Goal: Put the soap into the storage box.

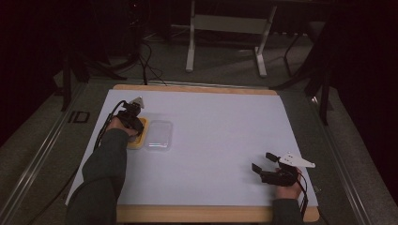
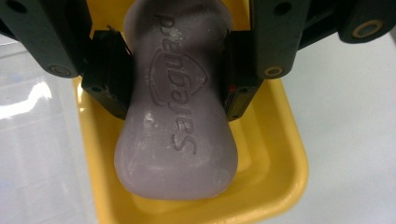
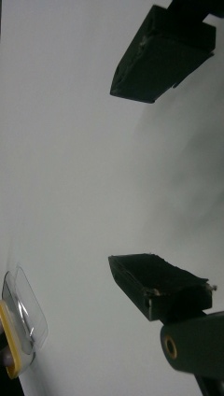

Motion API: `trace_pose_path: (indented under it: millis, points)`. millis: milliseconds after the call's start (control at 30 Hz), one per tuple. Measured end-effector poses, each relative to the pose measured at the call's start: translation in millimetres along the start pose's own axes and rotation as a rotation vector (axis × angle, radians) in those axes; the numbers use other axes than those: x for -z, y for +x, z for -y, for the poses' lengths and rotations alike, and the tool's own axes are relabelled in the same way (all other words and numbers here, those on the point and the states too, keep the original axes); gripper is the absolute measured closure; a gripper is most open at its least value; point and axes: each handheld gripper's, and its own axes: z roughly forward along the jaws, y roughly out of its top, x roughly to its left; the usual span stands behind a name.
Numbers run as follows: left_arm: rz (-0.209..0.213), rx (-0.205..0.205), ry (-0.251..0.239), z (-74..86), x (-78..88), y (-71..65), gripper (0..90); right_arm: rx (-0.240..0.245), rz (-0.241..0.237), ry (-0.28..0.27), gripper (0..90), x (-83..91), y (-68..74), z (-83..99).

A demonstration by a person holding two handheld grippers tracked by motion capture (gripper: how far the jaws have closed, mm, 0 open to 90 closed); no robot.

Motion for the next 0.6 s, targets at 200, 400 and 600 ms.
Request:
trace_pose_path:
  millis: [200, 400, 600]
  points:
    - [-0.026, 0.017, -0.061, 1.5, 9.7, 2.0, 32.9, 0.003, 0.0, 0.0, 15.4, -0.1, 0.1, 0.0]
    - [-0.022, -0.006, -0.19, 11.3, 33.0, -8.5, 30.8, 0.003, 0.001, 0.0, 15.5, -0.1, 0.1, 0.0]
    - [0.014, -0.117, -0.298, 27.4, 48.5, -35.5, 33.6, 0.003, 0.001, 0.002, 15.5, -0.4, 0.1, -0.1]
